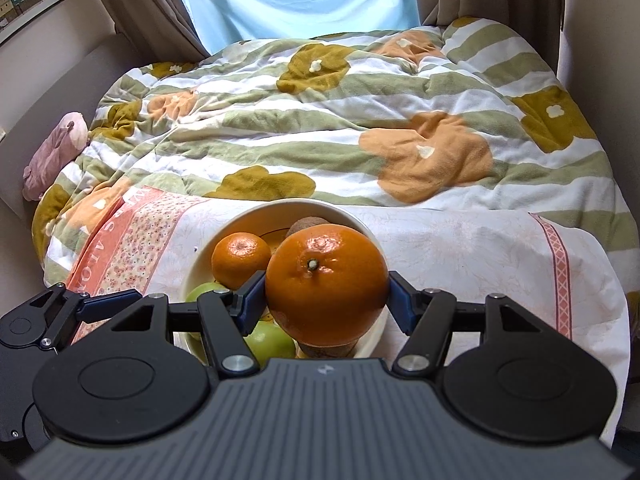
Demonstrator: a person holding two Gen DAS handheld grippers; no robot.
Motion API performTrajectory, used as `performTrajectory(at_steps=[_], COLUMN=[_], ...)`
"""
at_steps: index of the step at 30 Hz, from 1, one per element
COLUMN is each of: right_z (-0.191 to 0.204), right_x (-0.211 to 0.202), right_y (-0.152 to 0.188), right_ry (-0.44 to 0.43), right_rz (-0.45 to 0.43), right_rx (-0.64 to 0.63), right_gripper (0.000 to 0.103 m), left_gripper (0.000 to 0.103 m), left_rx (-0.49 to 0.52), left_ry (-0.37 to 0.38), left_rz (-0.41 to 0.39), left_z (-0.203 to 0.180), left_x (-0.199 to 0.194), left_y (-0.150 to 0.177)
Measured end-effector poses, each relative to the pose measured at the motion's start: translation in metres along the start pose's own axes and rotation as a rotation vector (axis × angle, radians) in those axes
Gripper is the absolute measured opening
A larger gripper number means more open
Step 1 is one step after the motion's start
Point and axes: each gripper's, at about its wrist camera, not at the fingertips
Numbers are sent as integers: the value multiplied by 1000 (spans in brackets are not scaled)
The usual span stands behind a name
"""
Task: Organize fruits
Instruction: 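Open the left tool releasing the apple while the right tool lowers the orange into the bowl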
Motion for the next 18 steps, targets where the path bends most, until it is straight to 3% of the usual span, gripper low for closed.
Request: performTrajectory(at_steps=[18], right_z=[46], right_x=[59], right_y=[8], right_ry=[-32], right_rz=[40], right_rx=[-107], right_gripper=[78], left_gripper=[103], left_rx=[-115], left_ry=[-63], left_rz=[25], left_z=[39], left_x=[-20], left_y=[26])
Point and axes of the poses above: each gripper's, at about its wrist camera, not at the fingertips, and x roughly the way its jaws point, z to its left, y to its underside, and after that the axes turned 6 degrees about x, right-handed
